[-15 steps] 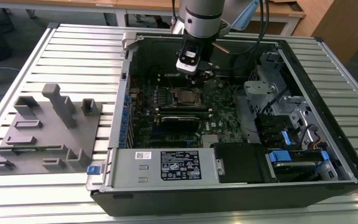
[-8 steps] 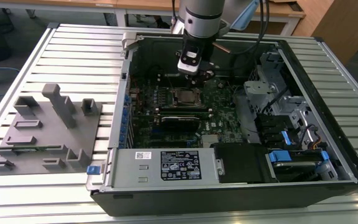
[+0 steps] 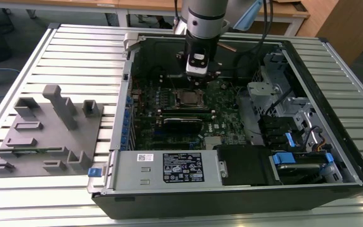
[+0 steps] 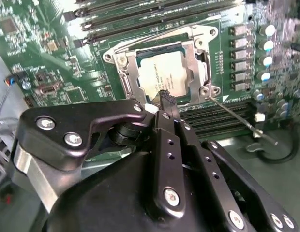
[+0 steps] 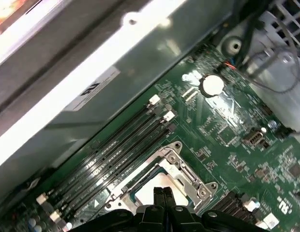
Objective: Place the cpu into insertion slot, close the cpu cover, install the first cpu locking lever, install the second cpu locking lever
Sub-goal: 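Close the cpu cover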
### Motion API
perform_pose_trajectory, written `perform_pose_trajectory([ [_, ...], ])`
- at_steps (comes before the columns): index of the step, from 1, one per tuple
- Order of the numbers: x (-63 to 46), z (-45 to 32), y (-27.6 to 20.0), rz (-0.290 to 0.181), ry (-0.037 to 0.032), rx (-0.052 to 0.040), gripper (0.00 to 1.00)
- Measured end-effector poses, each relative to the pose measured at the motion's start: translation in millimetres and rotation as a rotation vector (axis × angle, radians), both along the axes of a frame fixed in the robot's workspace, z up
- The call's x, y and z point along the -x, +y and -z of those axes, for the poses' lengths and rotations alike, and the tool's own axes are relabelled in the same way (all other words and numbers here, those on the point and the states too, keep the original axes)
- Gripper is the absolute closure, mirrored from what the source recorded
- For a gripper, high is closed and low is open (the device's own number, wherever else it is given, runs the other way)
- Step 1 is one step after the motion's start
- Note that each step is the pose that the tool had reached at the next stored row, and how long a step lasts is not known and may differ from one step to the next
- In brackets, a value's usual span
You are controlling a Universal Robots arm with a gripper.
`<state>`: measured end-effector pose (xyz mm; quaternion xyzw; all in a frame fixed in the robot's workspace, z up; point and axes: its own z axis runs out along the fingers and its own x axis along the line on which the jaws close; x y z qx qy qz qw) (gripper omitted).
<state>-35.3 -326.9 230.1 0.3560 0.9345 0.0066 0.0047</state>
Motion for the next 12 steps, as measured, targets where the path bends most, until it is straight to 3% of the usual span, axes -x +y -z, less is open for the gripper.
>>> perform_pose_trajectory([
  [12, 0.0, 1.0, 0.0, -0.217, -0.0001, -0.0001, 0.90],
])
